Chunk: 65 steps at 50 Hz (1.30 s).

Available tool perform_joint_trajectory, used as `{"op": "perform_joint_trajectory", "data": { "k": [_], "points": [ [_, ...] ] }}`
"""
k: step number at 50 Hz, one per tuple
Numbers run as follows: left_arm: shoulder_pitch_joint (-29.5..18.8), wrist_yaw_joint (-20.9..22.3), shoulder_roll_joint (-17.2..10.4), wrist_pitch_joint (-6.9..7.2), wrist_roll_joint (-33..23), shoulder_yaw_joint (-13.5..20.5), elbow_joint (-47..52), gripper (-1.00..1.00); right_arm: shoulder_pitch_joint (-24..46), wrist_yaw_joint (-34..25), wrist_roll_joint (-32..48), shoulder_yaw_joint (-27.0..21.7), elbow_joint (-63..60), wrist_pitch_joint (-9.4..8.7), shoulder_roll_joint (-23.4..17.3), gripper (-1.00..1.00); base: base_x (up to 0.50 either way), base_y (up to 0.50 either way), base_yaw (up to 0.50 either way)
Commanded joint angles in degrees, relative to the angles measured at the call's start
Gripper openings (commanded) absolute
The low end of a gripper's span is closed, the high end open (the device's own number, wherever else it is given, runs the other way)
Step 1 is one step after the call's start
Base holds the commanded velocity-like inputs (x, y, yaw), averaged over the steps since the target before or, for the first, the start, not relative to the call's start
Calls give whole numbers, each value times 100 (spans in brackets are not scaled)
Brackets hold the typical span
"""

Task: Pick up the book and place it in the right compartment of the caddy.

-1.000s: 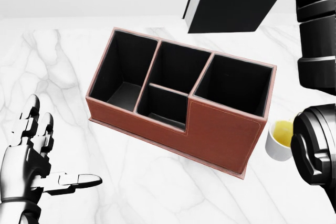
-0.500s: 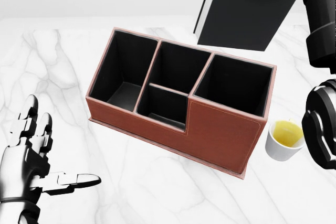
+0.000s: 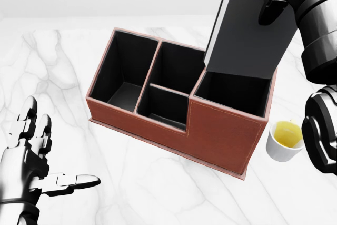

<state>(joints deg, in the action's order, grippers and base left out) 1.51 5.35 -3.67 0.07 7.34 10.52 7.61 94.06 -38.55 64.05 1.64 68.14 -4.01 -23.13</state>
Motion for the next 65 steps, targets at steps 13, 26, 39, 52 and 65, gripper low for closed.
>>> {"op": "perform_joint_trajectory", "data": {
  "k": [13, 26, 39, 52, 65],
  "points": [
    [-12, 4, -18, -130, 31, 42, -203, 100, 2, 766, 223, -71, 397, 37, 15, -100, 0, 0, 0],
    [-52, -11, -42, -189, 62, 71, -332, 100, -32, 1108, 334, -55, 560, 37, 45, -100, 0, 0, 0],
    [-107, -31, -60, -234, 74, 67, -451, 100, -50, 1291, 371, -87, 656, 19, 73, -100, 0, 0, 0],
    [-128, -35, -77, -227, 91, 65, -466, 100, -2, 1590, 393, -111, 737, 47, 104, -100, 0, 0, 0],
    [-127, -18, -84, -255, 112, 75, -509, 100, -15, 1839, 472, -103, 796, 79, 166, -100, 0, 0, 0]
  ]
}}
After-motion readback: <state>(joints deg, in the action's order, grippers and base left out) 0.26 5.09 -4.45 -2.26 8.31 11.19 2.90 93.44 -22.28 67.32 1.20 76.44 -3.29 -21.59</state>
